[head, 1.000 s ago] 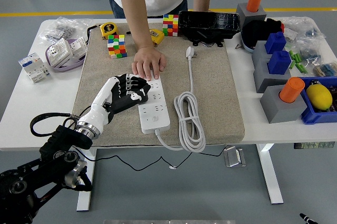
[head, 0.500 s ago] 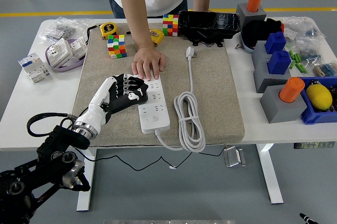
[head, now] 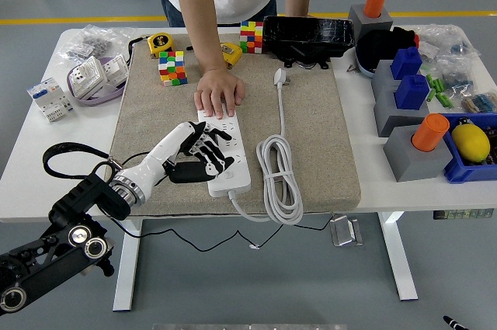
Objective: Put the plug near the board,insert it into the board,press the button,pull the plug out
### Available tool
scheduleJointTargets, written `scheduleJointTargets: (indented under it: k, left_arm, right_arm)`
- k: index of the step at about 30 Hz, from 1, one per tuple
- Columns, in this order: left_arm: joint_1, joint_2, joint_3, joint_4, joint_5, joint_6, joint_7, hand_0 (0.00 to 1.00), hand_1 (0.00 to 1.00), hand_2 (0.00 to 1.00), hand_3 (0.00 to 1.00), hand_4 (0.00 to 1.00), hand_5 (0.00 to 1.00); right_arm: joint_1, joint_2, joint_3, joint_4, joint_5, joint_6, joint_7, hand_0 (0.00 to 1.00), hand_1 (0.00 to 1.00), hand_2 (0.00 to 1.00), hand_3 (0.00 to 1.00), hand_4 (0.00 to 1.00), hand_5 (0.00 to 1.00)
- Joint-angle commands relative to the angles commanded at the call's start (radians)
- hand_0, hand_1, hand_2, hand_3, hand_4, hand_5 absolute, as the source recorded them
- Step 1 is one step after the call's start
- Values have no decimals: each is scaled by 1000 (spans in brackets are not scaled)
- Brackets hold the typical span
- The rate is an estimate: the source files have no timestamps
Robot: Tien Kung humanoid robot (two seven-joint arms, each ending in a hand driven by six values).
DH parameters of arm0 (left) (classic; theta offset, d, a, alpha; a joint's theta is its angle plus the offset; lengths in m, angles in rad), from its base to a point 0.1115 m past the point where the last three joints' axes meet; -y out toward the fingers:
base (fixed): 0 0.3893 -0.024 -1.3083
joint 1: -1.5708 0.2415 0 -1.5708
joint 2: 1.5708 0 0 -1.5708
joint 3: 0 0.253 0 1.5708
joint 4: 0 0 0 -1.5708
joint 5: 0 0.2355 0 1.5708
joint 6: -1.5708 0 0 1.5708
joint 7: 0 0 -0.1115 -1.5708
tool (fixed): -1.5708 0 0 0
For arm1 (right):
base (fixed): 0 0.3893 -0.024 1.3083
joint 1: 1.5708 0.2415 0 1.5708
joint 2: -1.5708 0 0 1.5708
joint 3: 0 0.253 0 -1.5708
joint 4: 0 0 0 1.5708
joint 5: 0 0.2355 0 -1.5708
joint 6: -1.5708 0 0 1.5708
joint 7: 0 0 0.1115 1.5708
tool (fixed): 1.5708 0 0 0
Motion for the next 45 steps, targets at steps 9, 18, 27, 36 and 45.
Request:
scheduleJointTargets:
  k: [9, 18, 27, 36, 45]
  left_arm:
    - [-23, -14, 43, -15, 364, -90, 159, 85, 64, 157, 836, 726, 2]
    - [-46, -31, 75, 29, 404, -134, 223, 69, 69, 158, 834, 764, 2]
    - [-55, -29, 89, 42, 376, -166, 241, 69, 70, 159, 823, 769, 2]
    - [-52, -31, 97, 38, 336, -185, 237, 69, 70, 159, 812, 772, 2]
    - [-57, -38, 106, 60, 311, -186, 232, 70, 71, 159, 812, 775, 2]
  right_arm:
    - [-3, 2, 12, 0, -1, 0, 0, 608, 640, 653, 553, 950, 493]
    - [-3, 3, 10, 1, 0, 0, 0, 609, 640, 653, 553, 951, 494]
    - [-3, 1, 15, -1, 0, -1, 0, 609, 640, 653, 554, 951, 492]
    - [-2, 2, 13, 1, 1, 0, 0, 609, 641, 653, 553, 951, 492]
    - [-2, 1, 15, 1, 0, -1, 0, 609, 641, 653, 553, 951, 492]
